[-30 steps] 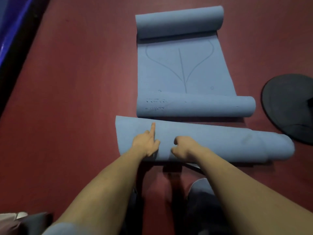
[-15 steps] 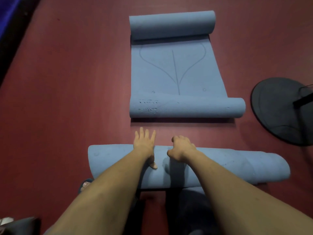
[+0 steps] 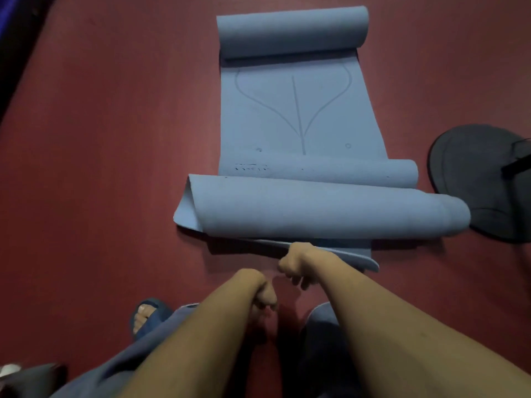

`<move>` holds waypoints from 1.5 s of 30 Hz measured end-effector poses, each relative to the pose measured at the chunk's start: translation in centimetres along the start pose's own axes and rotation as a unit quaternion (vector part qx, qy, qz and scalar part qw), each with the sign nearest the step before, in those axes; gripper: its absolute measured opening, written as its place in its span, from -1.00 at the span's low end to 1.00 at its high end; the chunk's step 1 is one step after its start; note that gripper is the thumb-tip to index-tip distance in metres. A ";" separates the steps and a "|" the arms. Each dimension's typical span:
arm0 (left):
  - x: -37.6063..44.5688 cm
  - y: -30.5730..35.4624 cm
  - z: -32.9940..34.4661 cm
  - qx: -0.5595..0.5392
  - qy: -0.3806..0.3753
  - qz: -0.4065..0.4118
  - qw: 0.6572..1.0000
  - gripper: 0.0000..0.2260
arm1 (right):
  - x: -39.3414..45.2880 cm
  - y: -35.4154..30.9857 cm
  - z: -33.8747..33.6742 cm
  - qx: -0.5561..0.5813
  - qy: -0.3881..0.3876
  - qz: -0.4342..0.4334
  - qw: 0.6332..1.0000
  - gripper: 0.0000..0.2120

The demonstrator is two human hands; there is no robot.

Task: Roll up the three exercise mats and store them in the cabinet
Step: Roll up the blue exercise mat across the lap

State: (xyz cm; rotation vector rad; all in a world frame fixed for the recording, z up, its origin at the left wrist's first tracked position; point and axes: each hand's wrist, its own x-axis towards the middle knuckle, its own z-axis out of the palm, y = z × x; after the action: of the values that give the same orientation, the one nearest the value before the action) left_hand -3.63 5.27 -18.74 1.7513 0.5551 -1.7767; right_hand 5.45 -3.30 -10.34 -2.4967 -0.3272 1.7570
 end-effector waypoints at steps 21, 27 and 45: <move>2.9 3.1 -4.5 -0.842 0.166 0.161 0.488 0.24 | 7.5 6.5 -2.2 0.754 0.110 0.143 0.632 -0.51; 3.5 4.0 -5.4 -0.862 0.192 0.215 0.417 -0.02 | 8.5 6.4 -2.3 0.854 0.057 0.103 0.507 -0.60; 4.2 -4.4 -8.8 0.284 0.397 0.020 0.873 0.02 | 9.2 2.5 -1.4 -0.196 0.105 -0.117 0.968 0.15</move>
State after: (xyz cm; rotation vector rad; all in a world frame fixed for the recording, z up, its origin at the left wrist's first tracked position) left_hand 0.18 13.87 -23.78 2.9052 0.2953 -1.1770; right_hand 10.04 -3.70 -18.83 -2.7232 -0.9931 1.4356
